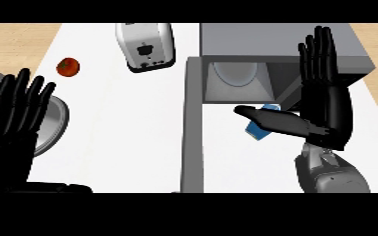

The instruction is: Pick up the milk, place it into the microwave and close the microwave

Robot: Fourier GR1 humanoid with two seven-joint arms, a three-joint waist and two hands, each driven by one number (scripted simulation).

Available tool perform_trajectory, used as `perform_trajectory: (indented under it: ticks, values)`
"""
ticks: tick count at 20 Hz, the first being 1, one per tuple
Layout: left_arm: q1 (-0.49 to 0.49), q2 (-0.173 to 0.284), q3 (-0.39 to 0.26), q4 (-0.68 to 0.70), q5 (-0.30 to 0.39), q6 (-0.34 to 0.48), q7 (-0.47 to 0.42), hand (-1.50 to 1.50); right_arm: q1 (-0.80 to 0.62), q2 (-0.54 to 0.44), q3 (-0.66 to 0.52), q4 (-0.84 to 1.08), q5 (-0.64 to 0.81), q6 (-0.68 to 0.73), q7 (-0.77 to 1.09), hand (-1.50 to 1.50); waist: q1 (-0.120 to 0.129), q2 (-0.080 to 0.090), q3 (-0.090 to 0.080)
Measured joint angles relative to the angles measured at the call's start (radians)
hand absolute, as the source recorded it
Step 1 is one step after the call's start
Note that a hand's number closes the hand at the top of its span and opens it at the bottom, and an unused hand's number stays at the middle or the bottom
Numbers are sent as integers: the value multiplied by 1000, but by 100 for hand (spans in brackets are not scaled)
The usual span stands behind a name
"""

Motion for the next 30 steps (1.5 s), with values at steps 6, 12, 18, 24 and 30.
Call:
perform_trajectory:
  ticks: [6,12,18,24,30]
  values:
    - [41,4,33,-34,35,-35,8,-150,55,2,13,69,-1,-22,-55,-150,-2,0,0]
    - [91,-20,9,-106,25,-45,29,-150,140,-6,-12,145,-40,4,-162,-150,-2,0,0]
    - [115,-29,11,-155,30,-53,67,-150,204,-4,-21,257,-59,4,-287,-150,-2,0,0]
    - [179,-67,-21,-203,3,-71,52,-150,263,-2,-50,366,-99,10,-428,-150,-2,0,0]
    - [182,-92,-51,-221,-36,-67,70,-150,223,0,-97,549,-144,30,-567,-150,-2,0,0]
